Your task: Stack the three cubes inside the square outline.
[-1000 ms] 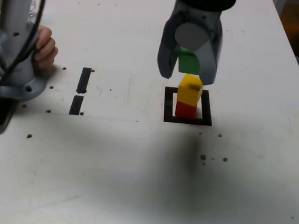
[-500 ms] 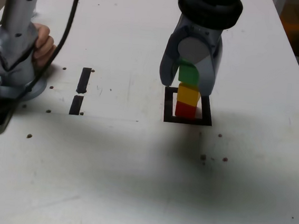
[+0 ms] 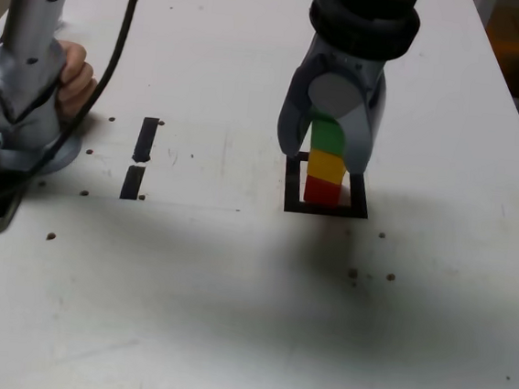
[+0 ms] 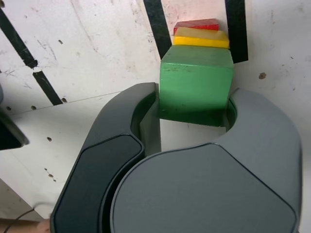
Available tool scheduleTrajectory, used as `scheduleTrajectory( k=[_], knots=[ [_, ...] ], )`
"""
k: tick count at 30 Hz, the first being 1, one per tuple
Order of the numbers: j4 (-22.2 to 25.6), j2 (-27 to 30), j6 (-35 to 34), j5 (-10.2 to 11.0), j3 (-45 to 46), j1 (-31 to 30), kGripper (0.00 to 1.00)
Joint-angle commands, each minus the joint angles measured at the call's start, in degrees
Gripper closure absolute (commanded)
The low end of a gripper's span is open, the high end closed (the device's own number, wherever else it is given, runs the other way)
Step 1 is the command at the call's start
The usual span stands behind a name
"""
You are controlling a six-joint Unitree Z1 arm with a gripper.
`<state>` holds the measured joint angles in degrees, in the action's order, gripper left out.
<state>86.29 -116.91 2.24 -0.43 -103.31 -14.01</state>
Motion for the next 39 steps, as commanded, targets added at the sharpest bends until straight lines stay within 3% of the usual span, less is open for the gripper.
scheduleTrajectory(
  k=[1,20,26,32,39],
  knots=[
    [-0.66,-0.05,0.34,0.16,0.22,0.12,0.38],
    [-0.66,1.65,0.85,1.48,0.77,0.47,0.32],
    [1.62,6.09,1.24,1.62,-0.39,0.47,0.31],
    [5.22,10.71,1.46,3.05,-0.41,0.47,0.31],
    [5.22,17.08,-1.48,4.25,8.95,1.13,0.29]
  ],
)
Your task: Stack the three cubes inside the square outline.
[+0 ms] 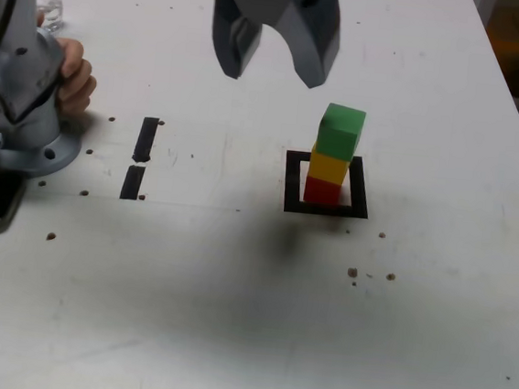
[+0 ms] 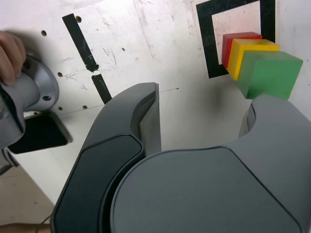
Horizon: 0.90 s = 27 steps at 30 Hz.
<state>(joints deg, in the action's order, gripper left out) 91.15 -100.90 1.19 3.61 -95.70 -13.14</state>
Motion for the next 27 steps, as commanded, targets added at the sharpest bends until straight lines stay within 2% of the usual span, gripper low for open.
scheduleTrajectory(
  k=[1,6,10,27],
  knots=[
    [0.14,1.68,-0.83,0.33,2.52,0.36,0.29],
    [-1.79,4.3,-2.69,0.74,8.82,0.82,0.29],
    [-5.75,5.93,-4.2,0.29,16.05,1.32,0.29],
    [-24.76,7.03,-8.76,-3.46,38.28,2.5,0.27]
  ],
)
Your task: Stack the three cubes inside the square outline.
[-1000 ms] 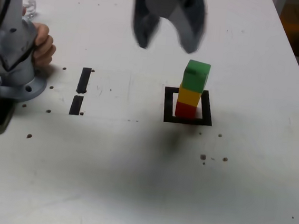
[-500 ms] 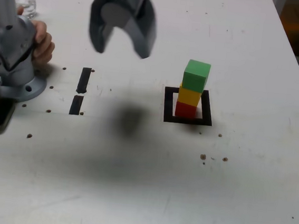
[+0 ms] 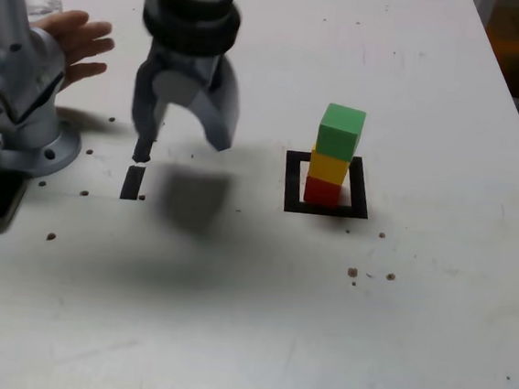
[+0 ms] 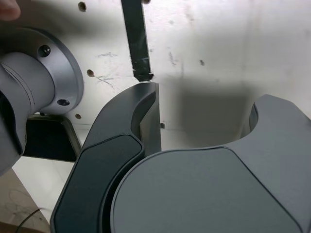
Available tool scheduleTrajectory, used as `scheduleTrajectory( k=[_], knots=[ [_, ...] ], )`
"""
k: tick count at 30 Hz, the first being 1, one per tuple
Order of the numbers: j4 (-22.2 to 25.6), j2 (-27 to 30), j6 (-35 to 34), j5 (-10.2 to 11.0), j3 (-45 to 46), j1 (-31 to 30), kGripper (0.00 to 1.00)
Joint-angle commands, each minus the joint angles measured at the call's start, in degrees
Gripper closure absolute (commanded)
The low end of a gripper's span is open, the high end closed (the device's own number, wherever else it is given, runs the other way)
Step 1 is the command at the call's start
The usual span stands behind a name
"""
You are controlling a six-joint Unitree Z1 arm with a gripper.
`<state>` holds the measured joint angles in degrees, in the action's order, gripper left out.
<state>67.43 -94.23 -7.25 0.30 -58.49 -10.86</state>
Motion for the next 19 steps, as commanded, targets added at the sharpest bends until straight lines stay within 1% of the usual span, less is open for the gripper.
scheduleTrajectory(
  k=[1,7,10,12,14,19],
  knots=[
    [-1.8,0.42,-0.57,-0.21,1.92,0.28,0.26],
    [-6.12,0.43,-1.4,-0.59,5.2,0.31,0.26],
    [-10.29,0.63,-1.77,-1.11,7.79,0.21,0.25],
    [-11.74,0.95,-2.01,-1.19,8.68,-0.03,0.25],
    [-12.41,1.41,-2.33,-1.17,9.15,-0.37,0.24],
    [-12.09,2.06,-2.69,-0.99,9.7,-0.66,0.24]
  ],
)
